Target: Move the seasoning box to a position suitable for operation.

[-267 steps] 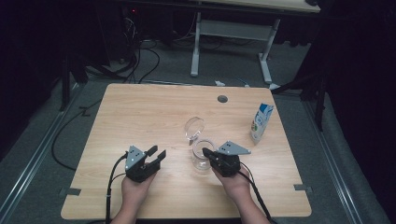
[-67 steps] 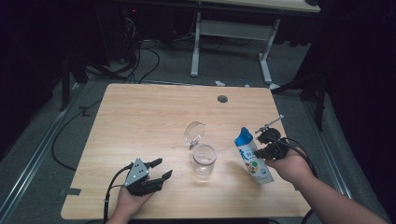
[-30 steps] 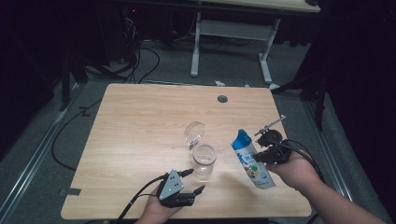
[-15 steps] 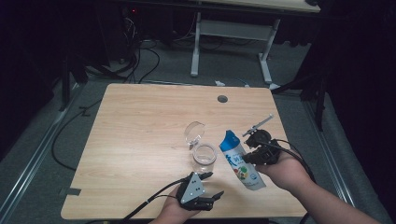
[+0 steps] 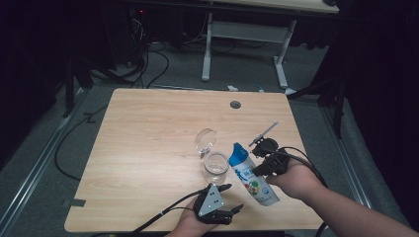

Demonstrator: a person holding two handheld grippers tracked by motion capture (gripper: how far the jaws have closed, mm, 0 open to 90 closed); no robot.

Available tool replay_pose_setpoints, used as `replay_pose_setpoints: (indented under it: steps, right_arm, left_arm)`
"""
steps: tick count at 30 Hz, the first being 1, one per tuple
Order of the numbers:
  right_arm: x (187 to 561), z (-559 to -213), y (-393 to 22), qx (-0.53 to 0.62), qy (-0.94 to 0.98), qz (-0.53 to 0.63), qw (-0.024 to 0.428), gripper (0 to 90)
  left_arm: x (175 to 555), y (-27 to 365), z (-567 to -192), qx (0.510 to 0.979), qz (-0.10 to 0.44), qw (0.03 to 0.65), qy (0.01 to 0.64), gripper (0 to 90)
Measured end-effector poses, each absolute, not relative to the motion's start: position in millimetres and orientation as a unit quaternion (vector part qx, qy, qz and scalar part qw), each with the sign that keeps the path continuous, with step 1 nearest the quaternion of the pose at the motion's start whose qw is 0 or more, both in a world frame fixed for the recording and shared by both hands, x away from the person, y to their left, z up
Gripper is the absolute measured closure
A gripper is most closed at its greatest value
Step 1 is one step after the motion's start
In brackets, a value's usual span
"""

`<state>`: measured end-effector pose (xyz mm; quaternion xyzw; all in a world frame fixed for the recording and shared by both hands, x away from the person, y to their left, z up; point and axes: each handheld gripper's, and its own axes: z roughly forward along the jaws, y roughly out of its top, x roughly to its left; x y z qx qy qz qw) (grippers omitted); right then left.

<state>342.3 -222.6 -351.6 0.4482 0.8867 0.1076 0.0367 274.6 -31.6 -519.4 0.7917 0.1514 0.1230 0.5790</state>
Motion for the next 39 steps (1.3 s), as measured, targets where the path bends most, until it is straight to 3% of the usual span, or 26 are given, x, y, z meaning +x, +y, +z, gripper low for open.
replay_pose_setpoints:
  steps: [10,39]
  right_arm:
    - [346.7,-338.7,-223.0,0.466,0.876,0.112,0.055,90.0]
    - [344.8,-331.9,-196.5,0.465,0.874,0.138,0.030,90.0]
  left_arm:
    - [275.3,-34.1,-518.5,0.792,0.122,0.580,0.150,29.3]
    - [277.1,-60.7,-524.1,0.799,0.124,0.571,0.140,28.2]
